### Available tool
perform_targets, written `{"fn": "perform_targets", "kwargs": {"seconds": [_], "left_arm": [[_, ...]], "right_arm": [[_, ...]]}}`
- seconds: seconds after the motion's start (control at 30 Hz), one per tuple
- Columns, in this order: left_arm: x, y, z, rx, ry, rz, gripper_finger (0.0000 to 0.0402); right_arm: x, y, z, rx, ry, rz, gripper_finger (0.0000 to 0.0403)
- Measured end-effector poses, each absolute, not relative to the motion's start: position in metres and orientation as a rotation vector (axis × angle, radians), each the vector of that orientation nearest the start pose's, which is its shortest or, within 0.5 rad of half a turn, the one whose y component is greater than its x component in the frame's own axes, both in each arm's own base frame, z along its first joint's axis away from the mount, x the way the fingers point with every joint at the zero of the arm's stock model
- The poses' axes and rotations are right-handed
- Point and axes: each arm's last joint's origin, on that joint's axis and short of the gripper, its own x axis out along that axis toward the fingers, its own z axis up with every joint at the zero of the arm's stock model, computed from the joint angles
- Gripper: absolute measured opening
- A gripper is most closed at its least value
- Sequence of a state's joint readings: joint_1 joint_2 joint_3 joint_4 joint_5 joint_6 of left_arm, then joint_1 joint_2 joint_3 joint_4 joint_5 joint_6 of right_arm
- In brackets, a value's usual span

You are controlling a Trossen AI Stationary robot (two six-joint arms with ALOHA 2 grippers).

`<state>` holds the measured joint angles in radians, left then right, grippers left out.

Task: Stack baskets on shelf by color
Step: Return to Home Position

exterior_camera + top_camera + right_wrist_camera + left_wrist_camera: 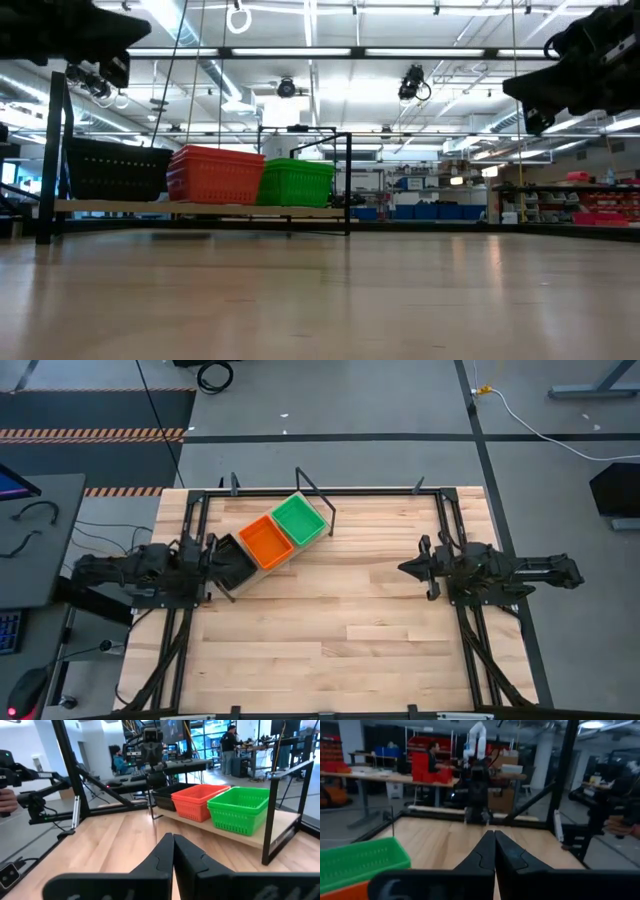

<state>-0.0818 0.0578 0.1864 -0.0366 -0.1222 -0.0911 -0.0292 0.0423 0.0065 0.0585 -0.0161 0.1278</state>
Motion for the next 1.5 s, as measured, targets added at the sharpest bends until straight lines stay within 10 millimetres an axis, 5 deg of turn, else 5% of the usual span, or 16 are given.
{"fn": "perform_targets", "kwargs": {"seconds": [0.27,0.5,0.93,1.5], "left_arm": [[0.083,-0.004,0.221,-0.056,-0.162,0.025,0.0001],[0.096,-0.003,0.183,-0.059,-0.18,0.058,0.0001],[0.096,-0.004,0.183,-0.07,-0.184,0.001,0.0012],[0.096,-0.004,0.182,-0.052,-0.17,0.004,0.0016]], "right_arm": [[0.1,-0.002,0.169,0.101,-0.029,-0.009,0.0012],[0.1,-0.002,0.166,0.105,0.0,-0.013,0.0012],[0.1,-0.002,0.163,0.2,0.025,-0.013,0.0012],[0.1,-0.002,0.163,0.05,0.025,-0.011,0.0012]]}}
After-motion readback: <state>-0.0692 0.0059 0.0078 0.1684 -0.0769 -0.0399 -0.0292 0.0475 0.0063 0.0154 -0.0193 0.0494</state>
